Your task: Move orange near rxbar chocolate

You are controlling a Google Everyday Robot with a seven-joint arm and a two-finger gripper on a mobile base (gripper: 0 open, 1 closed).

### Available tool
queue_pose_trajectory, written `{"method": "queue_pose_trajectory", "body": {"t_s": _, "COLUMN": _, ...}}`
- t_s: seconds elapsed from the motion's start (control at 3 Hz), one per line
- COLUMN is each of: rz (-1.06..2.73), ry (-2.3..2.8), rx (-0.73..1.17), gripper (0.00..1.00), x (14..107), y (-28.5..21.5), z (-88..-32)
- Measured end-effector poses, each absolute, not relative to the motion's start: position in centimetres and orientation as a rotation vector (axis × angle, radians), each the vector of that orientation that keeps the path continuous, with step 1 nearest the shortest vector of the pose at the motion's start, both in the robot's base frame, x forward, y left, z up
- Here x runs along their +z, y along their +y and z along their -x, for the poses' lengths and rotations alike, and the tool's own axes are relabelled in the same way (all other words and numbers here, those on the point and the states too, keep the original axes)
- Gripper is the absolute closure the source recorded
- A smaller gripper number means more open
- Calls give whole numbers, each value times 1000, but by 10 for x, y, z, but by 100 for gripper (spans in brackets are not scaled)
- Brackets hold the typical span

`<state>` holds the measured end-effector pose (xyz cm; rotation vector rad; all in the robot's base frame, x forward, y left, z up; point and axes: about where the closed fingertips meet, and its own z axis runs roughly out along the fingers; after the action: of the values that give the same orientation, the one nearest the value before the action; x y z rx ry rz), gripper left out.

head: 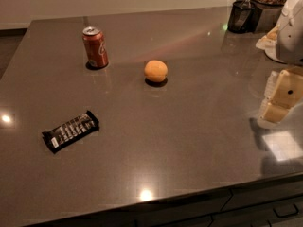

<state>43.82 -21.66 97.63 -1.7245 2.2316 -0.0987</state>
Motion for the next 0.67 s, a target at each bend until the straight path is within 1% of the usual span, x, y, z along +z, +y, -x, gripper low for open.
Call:
{"method": "queue_pose_trajectory", "body": {"t_s": 0.33, "rz": 1723, "ry": 2230, "rx": -100, "gripper": 0, "x": 977, "y": -216, "z": -438}}
{"method": "queue_pose_trajectory", "body": {"t_s": 0.67, "rz": 1706, "ry": 2212, "rx": -38, "gripper": 0, "x": 971, "y": -206, "z": -459}}
